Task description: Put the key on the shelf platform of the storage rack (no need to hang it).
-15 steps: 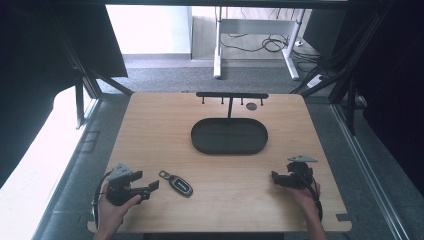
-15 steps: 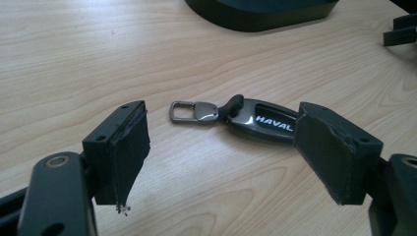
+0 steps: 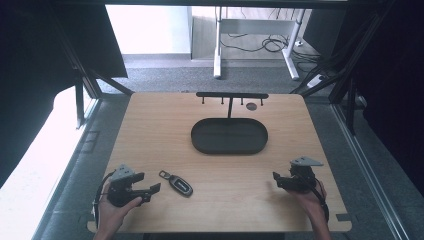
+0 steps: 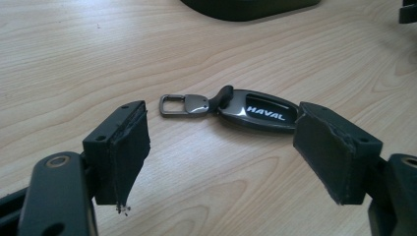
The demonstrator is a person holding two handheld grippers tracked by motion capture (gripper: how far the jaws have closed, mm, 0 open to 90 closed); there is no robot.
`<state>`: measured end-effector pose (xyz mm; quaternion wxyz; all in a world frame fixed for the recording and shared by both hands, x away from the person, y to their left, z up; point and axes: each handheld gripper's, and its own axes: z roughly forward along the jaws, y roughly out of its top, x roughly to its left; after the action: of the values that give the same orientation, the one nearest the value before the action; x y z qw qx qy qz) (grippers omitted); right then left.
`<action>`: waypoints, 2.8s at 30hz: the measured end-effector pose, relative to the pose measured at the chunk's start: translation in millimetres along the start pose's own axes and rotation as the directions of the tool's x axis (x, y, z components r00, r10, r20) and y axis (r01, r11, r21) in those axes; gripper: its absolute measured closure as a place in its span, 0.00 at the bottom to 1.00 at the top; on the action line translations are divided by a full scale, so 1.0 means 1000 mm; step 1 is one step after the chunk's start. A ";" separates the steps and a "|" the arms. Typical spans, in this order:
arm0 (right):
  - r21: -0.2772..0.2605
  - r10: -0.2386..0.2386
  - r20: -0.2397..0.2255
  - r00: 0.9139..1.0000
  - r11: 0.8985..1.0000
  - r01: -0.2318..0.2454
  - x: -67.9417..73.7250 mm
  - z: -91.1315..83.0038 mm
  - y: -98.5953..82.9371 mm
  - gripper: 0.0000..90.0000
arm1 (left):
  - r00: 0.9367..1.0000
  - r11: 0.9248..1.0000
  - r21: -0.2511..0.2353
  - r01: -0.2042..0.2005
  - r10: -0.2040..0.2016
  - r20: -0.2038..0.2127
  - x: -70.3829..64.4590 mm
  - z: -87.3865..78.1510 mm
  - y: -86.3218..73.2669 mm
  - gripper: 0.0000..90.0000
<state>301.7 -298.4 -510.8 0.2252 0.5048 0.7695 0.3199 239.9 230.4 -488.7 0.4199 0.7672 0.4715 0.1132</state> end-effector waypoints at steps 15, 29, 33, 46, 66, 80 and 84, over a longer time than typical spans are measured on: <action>-0.001 -0.009 -0.107 0.994 1.000 0.009 0.010 -0.014 0.015 0.30 | 1.000 1.000 0.022 0.003 -0.003 0.003 0.000 0.003 -0.002 0.24; 0.032 -0.114 -0.210 0.971 0.992 0.124 0.044 -0.021 0.054 0.31 | 1.000 1.000 0.018 0.008 -0.008 -0.005 0.003 -0.007 -0.001 0.24; 0.037 -0.155 -0.212 0.965 0.985 0.167 0.053 -0.022 0.063 0.31 | 1.000 1.000 0.018 0.010 -0.010 0.002 0.003 -0.008 -0.002 0.25; 0.056 -0.297 -0.284 0.911 0.944 0.326 0.102 -0.010 0.103 0.32 | 1.000 1.000 0.014 0.001 -0.001 0.009 -0.001 -0.008 0.000 0.24; 0.080 -0.402 -0.345 0.848 0.888 0.453 0.158 0.011 0.123 0.33 | 0.999 1.000 0.022 -0.017 0.017 0.037 -0.008 -0.007 0.001 0.23; 0.071 -0.447 -0.392 0.804 0.857 0.511 0.193 0.024 0.131 0.34 | 0.999 0.999 0.046 -0.008 0.007 0.031 -0.007 -0.003 -0.001 0.24; 0.069 -0.449 -0.400 0.799 0.855 0.515 0.200 0.026 0.132 0.34 | 1.000 0.999 0.046 -0.007 0.006 0.030 -0.007 -0.003 -0.001 0.24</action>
<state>324.6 -69.9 -438.5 0.1055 0.2400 0.9258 0.2725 233.9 226.8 -486.4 0.4087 0.7798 0.4652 0.0920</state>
